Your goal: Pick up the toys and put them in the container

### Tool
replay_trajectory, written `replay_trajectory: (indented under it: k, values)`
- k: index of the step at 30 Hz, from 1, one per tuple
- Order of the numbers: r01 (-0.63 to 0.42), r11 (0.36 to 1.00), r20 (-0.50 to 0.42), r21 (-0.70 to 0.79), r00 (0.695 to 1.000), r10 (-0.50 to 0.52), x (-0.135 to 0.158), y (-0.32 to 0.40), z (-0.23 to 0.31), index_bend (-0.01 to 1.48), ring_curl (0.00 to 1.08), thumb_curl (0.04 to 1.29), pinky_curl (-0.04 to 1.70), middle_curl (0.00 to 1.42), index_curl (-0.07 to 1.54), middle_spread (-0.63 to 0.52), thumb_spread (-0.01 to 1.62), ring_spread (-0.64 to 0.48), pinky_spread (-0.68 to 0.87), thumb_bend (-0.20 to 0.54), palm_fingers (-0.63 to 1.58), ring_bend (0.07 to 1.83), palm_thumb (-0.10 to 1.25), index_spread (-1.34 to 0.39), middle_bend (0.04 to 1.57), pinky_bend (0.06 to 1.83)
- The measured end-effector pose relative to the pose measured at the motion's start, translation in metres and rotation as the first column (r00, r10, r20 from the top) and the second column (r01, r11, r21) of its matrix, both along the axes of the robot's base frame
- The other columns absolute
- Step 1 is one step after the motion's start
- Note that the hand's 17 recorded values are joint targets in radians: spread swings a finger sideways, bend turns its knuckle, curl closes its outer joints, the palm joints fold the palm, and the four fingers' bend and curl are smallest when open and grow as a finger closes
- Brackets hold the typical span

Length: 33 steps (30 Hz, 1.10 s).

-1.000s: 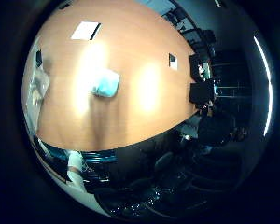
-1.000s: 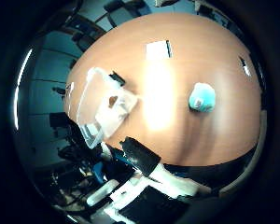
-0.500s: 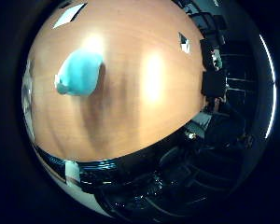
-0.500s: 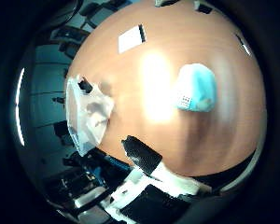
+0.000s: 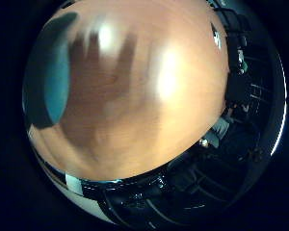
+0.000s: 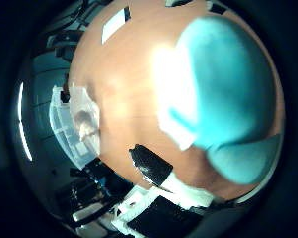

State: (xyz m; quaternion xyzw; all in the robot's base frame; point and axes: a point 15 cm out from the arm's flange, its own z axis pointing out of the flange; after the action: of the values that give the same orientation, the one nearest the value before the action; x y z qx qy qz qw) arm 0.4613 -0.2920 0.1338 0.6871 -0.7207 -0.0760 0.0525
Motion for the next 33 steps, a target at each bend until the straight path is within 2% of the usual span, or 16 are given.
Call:
replay_trajectory:
  k: [4, 6, 7, 8, 10, 11, 12, 15, 17, 19, 24, 29, 33]
  values:
    - [0.004, 1.0, -0.014, 0.009, 1.0, -0.003, 0.0, -0.003, -0.02, 0.17, 0.21, 0.26, 0.27, 0.35, 0.29, -0.05, 1.09, 0.14, 0.46, -0.021, 0.3, 0.38, 0.39, -0.39, 0.21, 0.35]
    - [0.008, 1.0, -0.019, 0.01, 1.0, -0.008, -0.002, -0.004, -0.024, 0.18, 0.21, 0.26, 0.26, 0.36, 0.29, -0.08, 1.09, 0.09, 0.46, -0.018, 0.42, 0.4, 0.4, -0.38, 0.26, 0.35]
    - [0.012, 1.0, -0.018, 0.011, 1.0, -0.012, -0.002, -0.006, -0.024, 0.17, 0.22, 0.26, 0.25, 0.38, 0.29, -0.11, 1.09, 0.02, 0.45, -0.018, 0.55, 0.46, 0.41, -0.37, 0.31, 0.33]
    - [0.013, 1.0, -0.014, 0.008, 1.0, -0.013, -0.002, -0.008, -0.024, 0.17, 0.25, 0.26, 0.23, 0.41, 0.29, -0.16, 1.09, -0.08, 0.37, -0.013, 0.77, 0.6, 0.44, -0.36, 0.4, 0.32]
    - [0.018, 1.0, -0.002, 0.002, 1.0, -0.018, -0.002, -0.012, -0.021, 0.2, 0.33, 0.27, 0.27, 0.49, 0.33, -0.23, 1.1, -0.2, 0.06, -0.012, 1.15, 0.79, 0.47, -0.38, 0.55, 0.51]
    - [0.018, 1.0, 0.008, -0.003, 1.0, -0.018, -0.001, -0.015, -0.016, 0.26, 0.39, 0.27, 0.34, 0.55, 0.39, -0.26, 1.1, -0.24, -0.1, -0.012, 1.24, 0.88, 0.5, -0.4, 0.63, 0.66]
    - [0.017, 1.0, 0.022, -0.009, 1.0, -0.017, 0.001, -0.018, -0.01, 0.32, 0.42, 0.28, 0.37, 0.58, 0.42, -0.27, 1.1, -0.25, -0.14, -0.009, 1.3, 0.93, 0.51, -0.42, 0.68, 0.74]
    - [0.016, 0.999, 0.083, -0.037, 0.996, -0.013, 0.006, -0.029, 0.018, 0.59, 0.55, 0.29, 0.53, 0.74, 0.6, -0.32, 1.13, -0.28, -0.21, -0.01, 1.17, 1.18, 0.59, -0.46, 0.89, 1.06]
    - [0.02, 0.998, 0.12, -0.058, 0.993, -0.013, 0.006, -0.037, 0.038, 0.74, 0.6, 0.29, 0.6, 0.82, 0.7, -0.33, 1.14, -0.28, -0.22, -0.004, 1.12, 1.27, 0.63, -0.46, 0.97, 1.16]
    - [0.023, 0.997, 0.147, -0.074, 0.989, -0.012, 0.005, -0.04, 0.057, 0.87, 0.65, 0.31, 0.69, 0.91, 0.81, -0.32, 1.16, -0.27, -0.21, 0.009, 1.06, 1.33, 0.74, -0.44, 1.08, 1.24]
    - [0.027, 0.996, 0.173, -0.09, 0.985, -0.011, -0.004, -0.034, 0.096, 0.99, 0.73, 0.36, 0.82, 0.99, 0.94, -0.28, 1.19, -0.25, -0.2, 0.042, 1.04, 1.38, 0.94, -0.37, 1.2, 1.3]
    - [0.025, 0.993, 0.19, -0.113, 0.982, -0.003, -0.025, -0.018, 0.154, 1.02, 0.77, 0.4, 0.91, 1.01, 0.99, -0.24, 1.21, -0.25, -0.17, 0.012, 1.01, 1.4, 1.0, -0.33, 1.23, 1.29]
    - [0.006, 0.994, 0.166, -0.105, 0.986, 0.011, -0.05, 0.011, 0.198, 1.03, 0.79, 0.42, 0.97, 1.02, 1.01, -0.22, 1.23, -0.25, -0.17, -0.007, 1.0, 1.41, 1.02, -0.31, 1.25, 1.28]
